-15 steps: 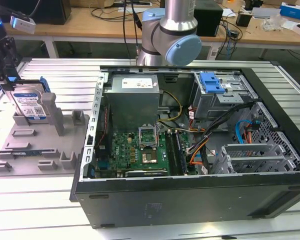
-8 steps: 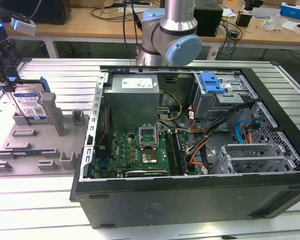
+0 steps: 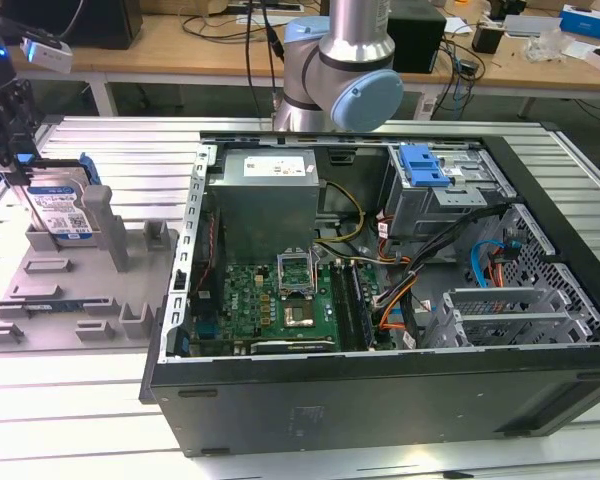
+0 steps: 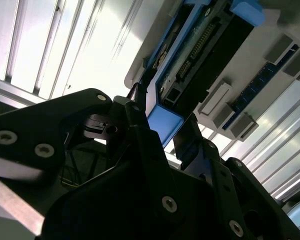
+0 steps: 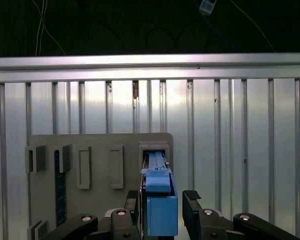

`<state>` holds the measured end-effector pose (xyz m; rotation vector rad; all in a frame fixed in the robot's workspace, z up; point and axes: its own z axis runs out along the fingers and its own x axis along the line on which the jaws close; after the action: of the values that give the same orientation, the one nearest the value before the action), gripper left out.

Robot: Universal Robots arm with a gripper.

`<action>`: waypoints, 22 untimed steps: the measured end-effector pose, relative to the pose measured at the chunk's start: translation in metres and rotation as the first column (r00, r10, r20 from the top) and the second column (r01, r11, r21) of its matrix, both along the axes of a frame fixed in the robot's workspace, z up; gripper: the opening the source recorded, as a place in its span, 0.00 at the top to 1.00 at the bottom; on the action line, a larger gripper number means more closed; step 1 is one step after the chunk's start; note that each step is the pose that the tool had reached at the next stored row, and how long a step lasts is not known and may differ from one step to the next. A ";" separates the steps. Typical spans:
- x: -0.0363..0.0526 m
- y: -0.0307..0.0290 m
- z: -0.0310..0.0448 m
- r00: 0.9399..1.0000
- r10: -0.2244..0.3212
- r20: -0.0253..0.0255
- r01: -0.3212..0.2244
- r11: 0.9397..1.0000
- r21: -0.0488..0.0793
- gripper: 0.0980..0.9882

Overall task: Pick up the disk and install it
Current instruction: 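Pick up the disk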

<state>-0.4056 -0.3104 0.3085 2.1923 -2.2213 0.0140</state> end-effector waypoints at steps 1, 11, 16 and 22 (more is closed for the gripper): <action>0.0000 -0.0002 -0.0002 1.000 0.000 0.000 0.000 1.000 0.000 0.57; 0.0000 -0.0011 -0.0032 1.000 0.000 0.000 0.000 1.000 0.000 0.57; 0.0000 -0.0011 -0.0052 1.000 0.000 0.000 0.000 1.000 0.000 0.57; 0.0000 0.0002 -0.0064 1.000 0.000 0.000 0.000 1.000 0.000 0.57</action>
<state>-0.4056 -0.3102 0.3021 2.1923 -2.2212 0.0139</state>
